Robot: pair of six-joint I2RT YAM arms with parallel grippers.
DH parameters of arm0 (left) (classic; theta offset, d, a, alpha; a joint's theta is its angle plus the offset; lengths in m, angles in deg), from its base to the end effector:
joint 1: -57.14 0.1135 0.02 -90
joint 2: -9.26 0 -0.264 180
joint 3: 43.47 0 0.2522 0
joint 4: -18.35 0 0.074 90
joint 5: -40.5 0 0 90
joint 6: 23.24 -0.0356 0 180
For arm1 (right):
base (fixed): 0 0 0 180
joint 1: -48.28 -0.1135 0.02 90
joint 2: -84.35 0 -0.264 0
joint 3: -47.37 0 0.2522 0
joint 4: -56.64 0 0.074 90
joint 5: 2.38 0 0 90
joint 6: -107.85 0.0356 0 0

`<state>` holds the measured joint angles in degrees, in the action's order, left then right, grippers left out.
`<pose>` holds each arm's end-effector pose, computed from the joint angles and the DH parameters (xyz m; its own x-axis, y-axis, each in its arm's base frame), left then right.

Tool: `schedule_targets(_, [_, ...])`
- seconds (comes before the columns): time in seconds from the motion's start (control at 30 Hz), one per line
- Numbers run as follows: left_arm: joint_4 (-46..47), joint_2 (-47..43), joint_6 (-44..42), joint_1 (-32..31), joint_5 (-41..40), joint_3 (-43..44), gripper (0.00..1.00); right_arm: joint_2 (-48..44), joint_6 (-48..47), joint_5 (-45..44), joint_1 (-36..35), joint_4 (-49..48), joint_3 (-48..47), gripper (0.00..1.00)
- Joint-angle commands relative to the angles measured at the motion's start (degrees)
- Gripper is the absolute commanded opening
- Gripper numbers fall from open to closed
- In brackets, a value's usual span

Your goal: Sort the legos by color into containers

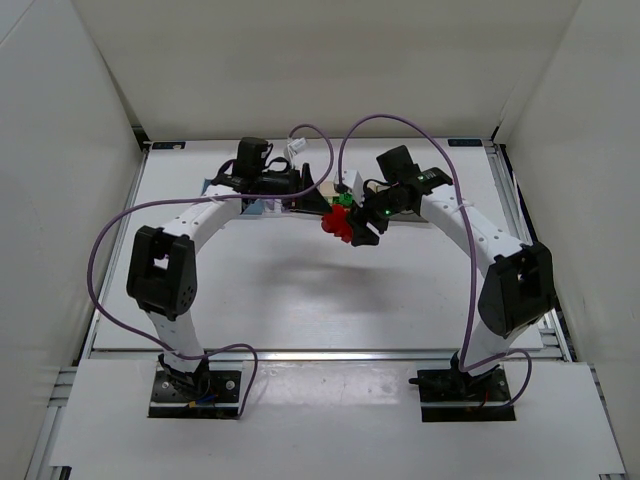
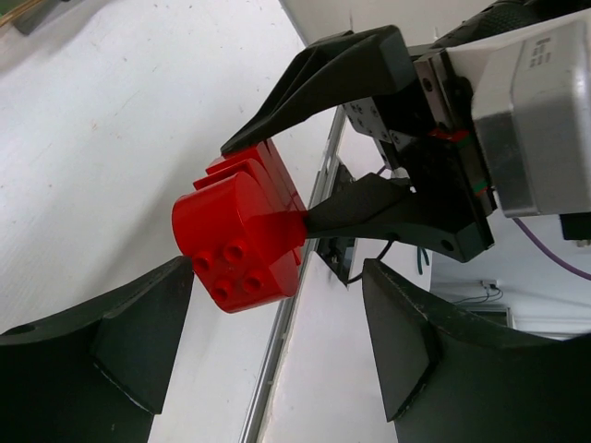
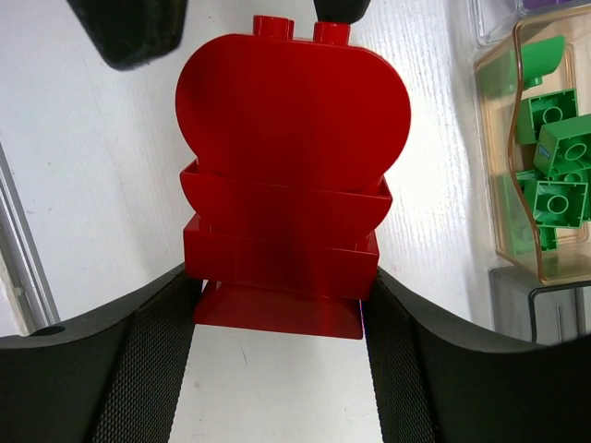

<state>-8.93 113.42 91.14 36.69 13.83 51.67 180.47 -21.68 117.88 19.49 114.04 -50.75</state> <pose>0.3695 -0.1717 0.2767 -0.8485 0.1187 -0.5157 0.5285 0.2393 -0.8145 0.3066 0.1889 0.2986 -0.1320 -0.6998 -0.7020 -0.9734 0.2252 -0.0415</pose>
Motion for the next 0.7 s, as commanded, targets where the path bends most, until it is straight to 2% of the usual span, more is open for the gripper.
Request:
schedule_targets(0.0, [-2.9, 0.1, -2.1, -1.4, 0.1, 2.0, 0.84, -0.3, -0.2, 2.2, -0.2, -4.0, -3.7, 0.31])
schedule_targets(0.67, [-7.8, -0.4, -7.5, -1.2, -5.1, 3.1, 0.83, -2.6, -1.0, 1.8, -0.2, -3.0, -0.8, 0.29])
